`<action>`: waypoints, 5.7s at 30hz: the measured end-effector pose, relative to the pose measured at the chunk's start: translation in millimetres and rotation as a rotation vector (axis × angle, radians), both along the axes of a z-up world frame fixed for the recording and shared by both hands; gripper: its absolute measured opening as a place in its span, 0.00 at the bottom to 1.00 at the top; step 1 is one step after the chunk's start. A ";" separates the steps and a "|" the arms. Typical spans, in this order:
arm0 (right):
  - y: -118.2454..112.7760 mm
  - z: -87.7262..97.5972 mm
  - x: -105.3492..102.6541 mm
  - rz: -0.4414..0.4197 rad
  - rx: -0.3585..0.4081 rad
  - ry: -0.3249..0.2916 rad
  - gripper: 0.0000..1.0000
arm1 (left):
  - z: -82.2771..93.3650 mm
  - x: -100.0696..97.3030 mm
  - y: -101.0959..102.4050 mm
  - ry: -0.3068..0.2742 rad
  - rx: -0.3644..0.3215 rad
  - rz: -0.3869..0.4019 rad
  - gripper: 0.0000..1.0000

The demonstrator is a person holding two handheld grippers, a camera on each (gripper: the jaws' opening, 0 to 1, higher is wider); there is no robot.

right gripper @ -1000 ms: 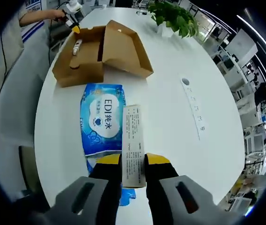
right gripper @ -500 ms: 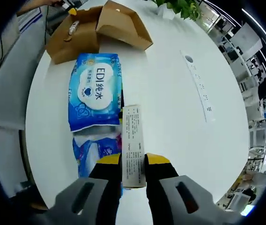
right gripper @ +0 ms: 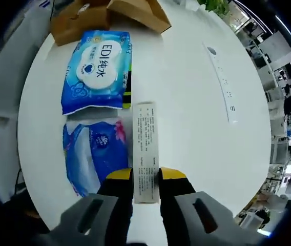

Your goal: Operate the shoe box by opening the lid, removing the specified soft item, and placing it in the target area until the item is outside and the box remains undamaged.

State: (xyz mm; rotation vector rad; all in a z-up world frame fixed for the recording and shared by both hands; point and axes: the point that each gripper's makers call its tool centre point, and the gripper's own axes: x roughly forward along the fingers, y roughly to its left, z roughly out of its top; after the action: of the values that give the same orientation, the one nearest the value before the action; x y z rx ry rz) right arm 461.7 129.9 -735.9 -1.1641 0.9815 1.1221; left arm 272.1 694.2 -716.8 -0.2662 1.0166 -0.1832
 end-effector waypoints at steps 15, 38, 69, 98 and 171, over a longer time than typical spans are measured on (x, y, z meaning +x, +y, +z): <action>-0.5 -0.5 -1.2 0.034 -0.033 0.009 0.17 | -1.4 0.0 -0.4 0.005 0.008 -0.018 0.09; 6.4 22.7 9.9 -0.011 0.006 -0.111 0.28 | 0.4 4.0 -0.7 -0.024 0.098 -0.108 0.12; 81.6 103.2 -94.6 -0.376 0.432 -0.252 0.61 | 45.8 10.6 -11.4 -0.234 0.233 -0.351 0.37; 134.3 127.0 -182.4 -0.657 0.734 -0.316 0.79 | 33.7 24.0 -37.6 -0.166 0.301 -0.831 0.48; 165.9 93.4 -218.4 -0.756 0.786 -0.209 0.71 | -62.3 2.3 -75.8 0.098 0.399 -1.558 0.19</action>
State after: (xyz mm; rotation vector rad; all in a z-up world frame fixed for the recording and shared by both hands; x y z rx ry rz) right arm 243.3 295.7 -642.5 -0.2119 0.6194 0.6347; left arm 274.4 618.4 -779.0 0.9525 1.1360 -1.3543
